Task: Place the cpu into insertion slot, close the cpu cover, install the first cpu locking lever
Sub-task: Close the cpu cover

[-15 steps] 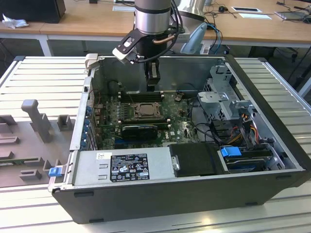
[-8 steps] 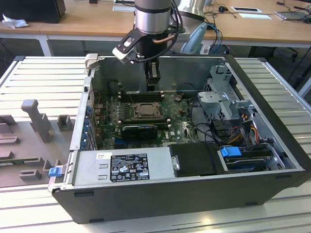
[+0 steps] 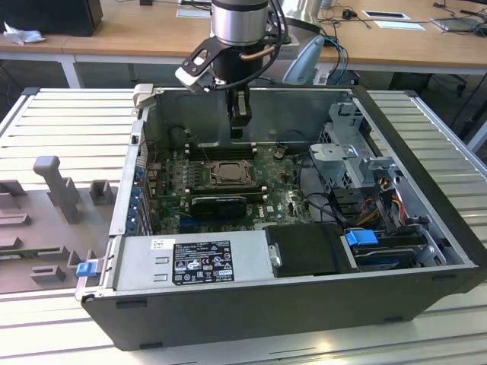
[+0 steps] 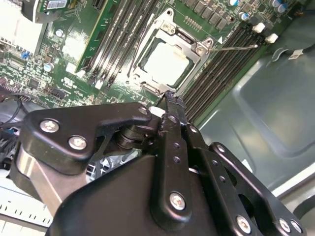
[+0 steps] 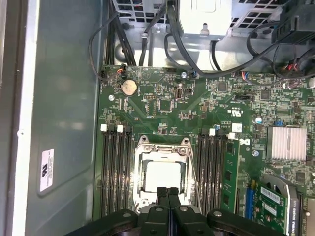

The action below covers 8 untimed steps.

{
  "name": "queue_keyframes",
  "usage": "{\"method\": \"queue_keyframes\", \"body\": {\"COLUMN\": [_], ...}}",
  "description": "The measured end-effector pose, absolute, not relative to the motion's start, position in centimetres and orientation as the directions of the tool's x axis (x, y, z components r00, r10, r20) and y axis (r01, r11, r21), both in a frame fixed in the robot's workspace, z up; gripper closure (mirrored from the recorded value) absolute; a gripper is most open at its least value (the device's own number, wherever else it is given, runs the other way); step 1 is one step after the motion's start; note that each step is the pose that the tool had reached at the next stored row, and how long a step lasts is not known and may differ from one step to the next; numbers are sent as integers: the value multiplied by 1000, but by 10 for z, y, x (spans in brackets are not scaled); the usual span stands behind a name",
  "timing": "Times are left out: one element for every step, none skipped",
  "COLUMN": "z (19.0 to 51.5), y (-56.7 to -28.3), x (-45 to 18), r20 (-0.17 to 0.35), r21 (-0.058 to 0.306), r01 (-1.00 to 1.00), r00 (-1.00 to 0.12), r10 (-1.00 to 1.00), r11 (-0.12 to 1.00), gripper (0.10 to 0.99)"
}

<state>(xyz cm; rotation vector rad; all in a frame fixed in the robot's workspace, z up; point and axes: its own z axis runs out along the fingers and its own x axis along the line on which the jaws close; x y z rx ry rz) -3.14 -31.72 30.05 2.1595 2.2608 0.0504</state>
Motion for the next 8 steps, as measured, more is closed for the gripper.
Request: {"method": "queue_keyframes", "body": {"z": [302, 304, 304, 304, 304, 304, 304, 304], "y": [-317, -317, -317, -317, -317, -317, -317, -317], "x": [-31, -31, -31, -31, -32, -32, -32, -32], "r20": [12, 12, 12, 12, 11, 12, 11, 12], "r21": [33, 33, 34, 34, 33, 34, 33, 34], "r01": [998, 998, 998, 998, 996, 992, 988, 985], "r00": [-46, -46, -47, -53, -85, -124, -149, -167], "r10": [999, 999, 999, 999, 996, 992, 989, 986], "r11": [46, 46, 47, 53, 85, 123, 149, 167], "gripper": [980, 980, 980, 980, 980, 980, 980, 980]}}
